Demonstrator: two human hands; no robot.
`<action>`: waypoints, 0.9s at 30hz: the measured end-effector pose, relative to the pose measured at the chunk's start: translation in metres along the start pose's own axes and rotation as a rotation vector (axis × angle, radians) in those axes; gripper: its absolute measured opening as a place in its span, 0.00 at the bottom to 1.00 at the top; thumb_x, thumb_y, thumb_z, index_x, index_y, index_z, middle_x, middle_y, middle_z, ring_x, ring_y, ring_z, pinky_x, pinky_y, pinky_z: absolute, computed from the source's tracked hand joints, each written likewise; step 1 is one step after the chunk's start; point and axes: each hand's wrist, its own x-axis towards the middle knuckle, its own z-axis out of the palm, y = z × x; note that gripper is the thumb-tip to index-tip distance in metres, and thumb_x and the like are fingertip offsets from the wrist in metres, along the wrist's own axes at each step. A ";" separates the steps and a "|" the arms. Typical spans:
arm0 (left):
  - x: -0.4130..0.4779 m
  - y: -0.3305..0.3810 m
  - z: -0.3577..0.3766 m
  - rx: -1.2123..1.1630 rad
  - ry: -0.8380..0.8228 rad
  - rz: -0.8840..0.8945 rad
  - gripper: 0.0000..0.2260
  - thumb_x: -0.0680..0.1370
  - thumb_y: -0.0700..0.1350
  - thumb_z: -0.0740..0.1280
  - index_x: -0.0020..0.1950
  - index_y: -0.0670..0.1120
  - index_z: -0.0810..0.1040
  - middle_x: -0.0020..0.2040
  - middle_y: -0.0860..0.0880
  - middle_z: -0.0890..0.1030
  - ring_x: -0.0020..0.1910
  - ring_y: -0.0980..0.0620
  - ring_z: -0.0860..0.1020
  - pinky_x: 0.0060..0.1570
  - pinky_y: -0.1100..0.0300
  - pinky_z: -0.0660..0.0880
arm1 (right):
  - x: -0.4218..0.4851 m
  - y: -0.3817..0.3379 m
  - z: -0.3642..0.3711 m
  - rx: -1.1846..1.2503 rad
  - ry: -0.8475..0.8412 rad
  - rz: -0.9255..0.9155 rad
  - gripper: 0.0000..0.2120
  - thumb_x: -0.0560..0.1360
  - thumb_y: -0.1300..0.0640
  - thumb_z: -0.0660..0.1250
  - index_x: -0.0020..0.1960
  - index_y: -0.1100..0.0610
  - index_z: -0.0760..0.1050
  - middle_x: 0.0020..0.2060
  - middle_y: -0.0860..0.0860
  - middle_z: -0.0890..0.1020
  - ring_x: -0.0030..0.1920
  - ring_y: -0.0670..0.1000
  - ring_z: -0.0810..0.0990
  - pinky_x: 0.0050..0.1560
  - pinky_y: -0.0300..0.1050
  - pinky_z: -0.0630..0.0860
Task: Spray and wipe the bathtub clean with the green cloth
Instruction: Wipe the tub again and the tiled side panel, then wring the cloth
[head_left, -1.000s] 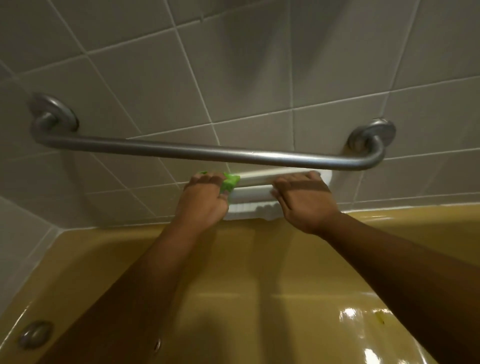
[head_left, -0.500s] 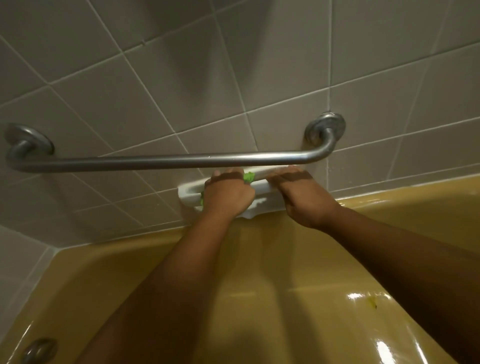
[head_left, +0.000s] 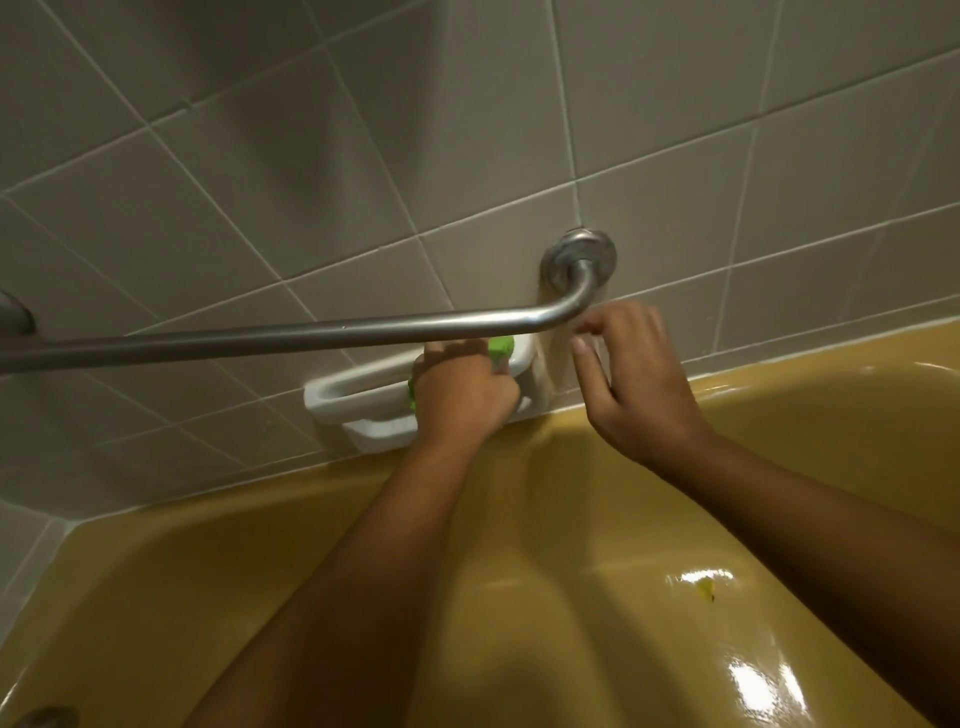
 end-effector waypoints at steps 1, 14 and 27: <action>-0.004 0.003 0.003 -0.019 0.033 0.021 0.14 0.81 0.50 0.64 0.65 0.48 0.77 0.65 0.43 0.78 0.68 0.38 0.70 0.67 0.50 0.67 | 0.006 -0.003 -0.004 -0.035 0.038 -0.029 0.09 0.84 0.57 0.62 0.62 0.59 0.75 0.57 0.55 0.77 0.58 0.54 0.72 0.60 0.47 0.69; 0.000 0.004 0.109 0.430 0.306 0.847 0.23 0.80 0.41 0.55 0.73 0.40 0.74 0.70 0.38 0.77 0.75 0.38 0.70 0.79 0.41 0.61 | 0.043 0.009 0.012 -0.095 -0.159 -0.222 0.18 0.86 0.47 0.52 0.61 0.57 0.74 0.53 0.52 0.75 0.58 0.54 0.72 0.76 0.62 0.60; 0.013 -0.059 0.144 0.139 0.205 0.813 0.26 0.73 0.39 0.75 0.68 0.48 0.70 0.64 0.44 0.79 0.63 0.39 0.73 0.56 0.41 0.80 | -0.027 0.013 0.052 0.153 -0.159 0.005 0.36 0.87 0.57 0.58 0.84 0.55 0.37 0.82 0.49 0.34 0.84 0.52 0.38 0.82 0.65 0.51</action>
